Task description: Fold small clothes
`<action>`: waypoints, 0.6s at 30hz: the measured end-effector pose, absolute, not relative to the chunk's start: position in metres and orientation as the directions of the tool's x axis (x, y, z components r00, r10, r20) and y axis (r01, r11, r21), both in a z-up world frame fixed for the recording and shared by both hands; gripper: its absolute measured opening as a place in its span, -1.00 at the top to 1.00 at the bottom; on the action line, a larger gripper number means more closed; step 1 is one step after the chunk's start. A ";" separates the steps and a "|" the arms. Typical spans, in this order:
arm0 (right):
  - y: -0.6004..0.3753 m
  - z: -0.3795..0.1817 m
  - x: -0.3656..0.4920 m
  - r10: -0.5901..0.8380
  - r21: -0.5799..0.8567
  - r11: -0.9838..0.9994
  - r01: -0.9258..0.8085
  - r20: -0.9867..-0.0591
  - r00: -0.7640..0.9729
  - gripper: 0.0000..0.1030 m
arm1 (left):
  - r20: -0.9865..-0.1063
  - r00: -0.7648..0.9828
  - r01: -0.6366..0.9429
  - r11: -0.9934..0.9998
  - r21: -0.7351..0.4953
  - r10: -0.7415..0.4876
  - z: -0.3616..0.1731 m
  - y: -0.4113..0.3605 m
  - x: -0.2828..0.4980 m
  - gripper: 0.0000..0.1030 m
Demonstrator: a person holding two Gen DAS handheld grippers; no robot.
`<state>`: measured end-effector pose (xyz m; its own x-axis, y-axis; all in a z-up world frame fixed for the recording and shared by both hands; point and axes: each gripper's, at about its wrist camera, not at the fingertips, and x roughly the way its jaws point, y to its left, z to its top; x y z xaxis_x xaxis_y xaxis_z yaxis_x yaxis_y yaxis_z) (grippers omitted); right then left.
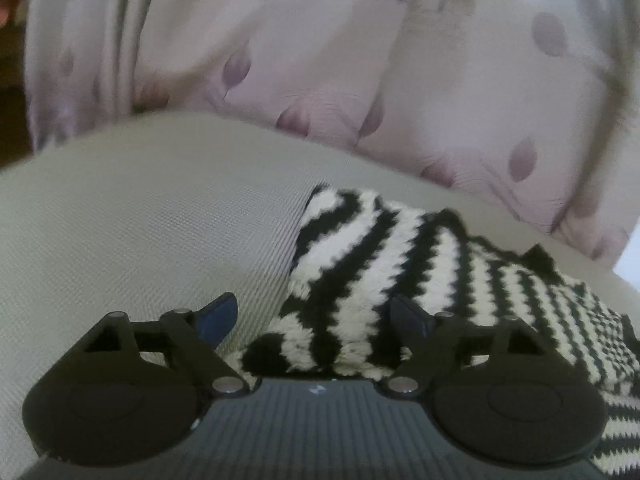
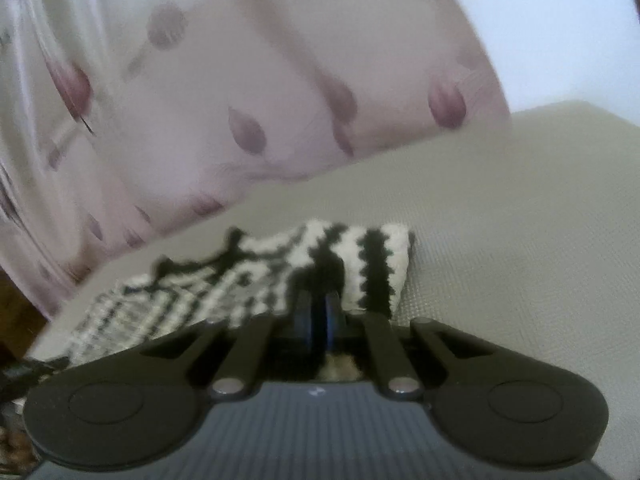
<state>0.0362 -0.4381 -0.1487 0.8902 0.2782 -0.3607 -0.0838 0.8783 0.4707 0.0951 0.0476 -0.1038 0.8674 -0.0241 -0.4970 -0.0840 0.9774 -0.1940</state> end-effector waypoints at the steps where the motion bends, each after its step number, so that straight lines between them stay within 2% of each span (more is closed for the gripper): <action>1: -0.439 -0.143 0.020 0.292 0.474 0.875 -0.099 -0.353 0.889 0.85 | -0.482 0.875 -0.048 0.981 -0.190 -0.050 -0.098 0.049 0.088 -0.60; 4: -0.437 -0.135 -0.034 0.363 0.471 0.866 -0.168 -0.361 0.859 0.80 | -0.467 0.874 0.047 0.980 -0.194 -0.134 -0.081 0.057 0.061 -0.85; 5: -0.435 -0.135 -0.054 0.371 0.460 0.870 -0.177 -0.376 0.849 0.79 | -0.467 0.871 0.067 0.978 -0.199 -0.155 -0.079 0.061 0.052 -1.00; 9: -0.425 -0.154 -0.123 0.365 0.443 0.883 -0.154 -0.443 0.819 0.77 | -0.518 0.822 0.171 0.971 -0.169 -0.235 -0.079 0.068 0.014 -1.00; 13: -0.412 -0.174 -0.171 0.351 0.464 0.878 -0.116 -0.460 0.815 0.77 | -0.537 0.794 0.237 0.959 -0.157 -0.284 -0.087 0.080 -0.028 -1.00; 18: -0.406 -0.187 -0.191 0.357 0.539 0.838 -0.086 -0.424 0.832 0.77 | -0.545 0.781 0.221 0.951 -0.215 -0.305 -0.096 0.106 -0.054 -0.97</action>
<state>-0.1911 -0.4062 -0.1875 0.8325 0.3572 -0.4236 -0.0856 0.8382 0.5387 -0.0543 0.1062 -0.0959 0.7812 -0.3046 -0.5450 0.2212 0.9513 -0.2145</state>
